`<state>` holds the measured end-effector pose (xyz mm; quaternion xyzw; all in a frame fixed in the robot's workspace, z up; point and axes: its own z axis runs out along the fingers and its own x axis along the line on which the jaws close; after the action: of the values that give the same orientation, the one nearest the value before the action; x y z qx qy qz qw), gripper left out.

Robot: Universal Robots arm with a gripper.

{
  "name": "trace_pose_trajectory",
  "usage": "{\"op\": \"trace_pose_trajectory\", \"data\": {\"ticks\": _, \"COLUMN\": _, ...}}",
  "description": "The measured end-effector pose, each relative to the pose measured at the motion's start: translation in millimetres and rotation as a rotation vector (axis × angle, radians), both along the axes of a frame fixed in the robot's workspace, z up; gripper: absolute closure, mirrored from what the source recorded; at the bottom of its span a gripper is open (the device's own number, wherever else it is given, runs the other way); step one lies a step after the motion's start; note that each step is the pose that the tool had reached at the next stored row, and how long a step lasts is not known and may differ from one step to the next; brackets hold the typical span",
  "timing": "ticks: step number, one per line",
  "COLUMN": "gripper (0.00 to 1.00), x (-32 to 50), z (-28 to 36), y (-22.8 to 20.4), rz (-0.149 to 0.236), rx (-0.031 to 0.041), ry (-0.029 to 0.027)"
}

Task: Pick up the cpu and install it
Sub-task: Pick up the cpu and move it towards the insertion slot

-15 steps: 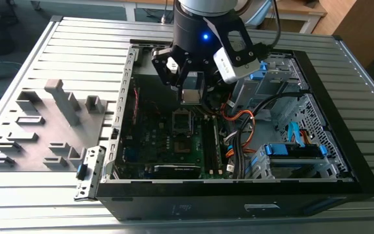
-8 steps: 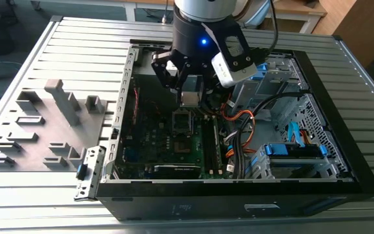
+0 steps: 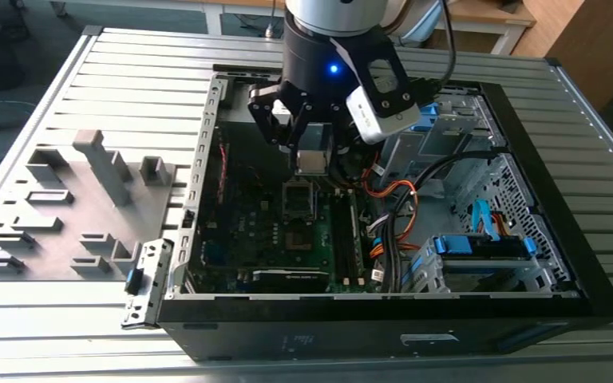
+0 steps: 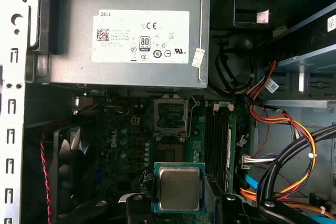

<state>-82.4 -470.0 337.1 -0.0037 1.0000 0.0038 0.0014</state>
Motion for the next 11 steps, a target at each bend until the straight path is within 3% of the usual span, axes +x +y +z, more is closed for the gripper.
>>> {"op": "trace_pose_trajectory", "data": {"ticks": 11, "gripper": 0.53, "x": -0.1, "z": -5.8, "y": 0.0, "rz": 0.0, "rx": -0.0002, "ry": -0.0023}}
